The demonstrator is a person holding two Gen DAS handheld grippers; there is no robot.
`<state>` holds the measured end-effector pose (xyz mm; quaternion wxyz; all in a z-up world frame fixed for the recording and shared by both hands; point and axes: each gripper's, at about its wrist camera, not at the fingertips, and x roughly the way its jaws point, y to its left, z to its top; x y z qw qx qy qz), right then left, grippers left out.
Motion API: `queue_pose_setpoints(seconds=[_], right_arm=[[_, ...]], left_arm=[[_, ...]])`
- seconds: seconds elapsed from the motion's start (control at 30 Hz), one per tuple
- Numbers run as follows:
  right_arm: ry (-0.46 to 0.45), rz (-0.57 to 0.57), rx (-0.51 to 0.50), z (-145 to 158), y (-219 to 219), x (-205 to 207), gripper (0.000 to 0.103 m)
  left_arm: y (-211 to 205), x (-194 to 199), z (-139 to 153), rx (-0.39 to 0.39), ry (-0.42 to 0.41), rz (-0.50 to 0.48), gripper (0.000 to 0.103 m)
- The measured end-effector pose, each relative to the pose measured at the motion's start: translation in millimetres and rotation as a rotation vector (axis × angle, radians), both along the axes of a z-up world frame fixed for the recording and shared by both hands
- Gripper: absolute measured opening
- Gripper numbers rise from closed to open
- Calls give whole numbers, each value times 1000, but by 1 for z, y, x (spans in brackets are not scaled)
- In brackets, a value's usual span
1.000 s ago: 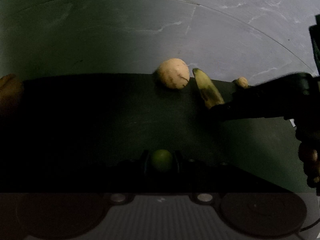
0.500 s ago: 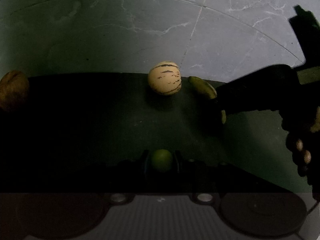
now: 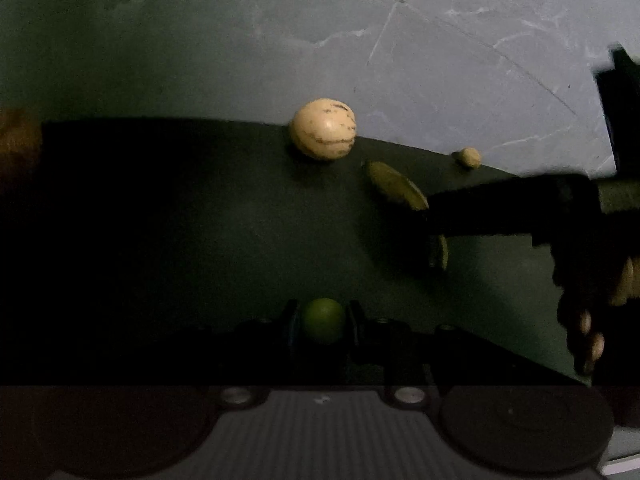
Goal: Organize fruits
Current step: 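Grasp the banana with the right tool while the left tool grasps the green grape, then lower the banana into the tray and open the right tool while the left tool releases the grape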
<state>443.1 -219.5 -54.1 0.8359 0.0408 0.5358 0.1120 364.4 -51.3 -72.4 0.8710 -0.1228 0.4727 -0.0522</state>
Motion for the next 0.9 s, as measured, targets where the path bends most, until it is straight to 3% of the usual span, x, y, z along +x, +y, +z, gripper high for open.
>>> queue_pose_setpoints(seconds=[0.23,0.53,0.9], right_arm=[[-32,-69,42,16,-8,-50,31],[-87,-158,102,31,-22,-106,31],[-72,-181,133,25,-39,-168,31]], left_arm=[[5,-14,7,-29,16,-14,25],[-1,-43,26,-28,-22,-112,25],[-4,-67,32,6,-21,-215,25]])
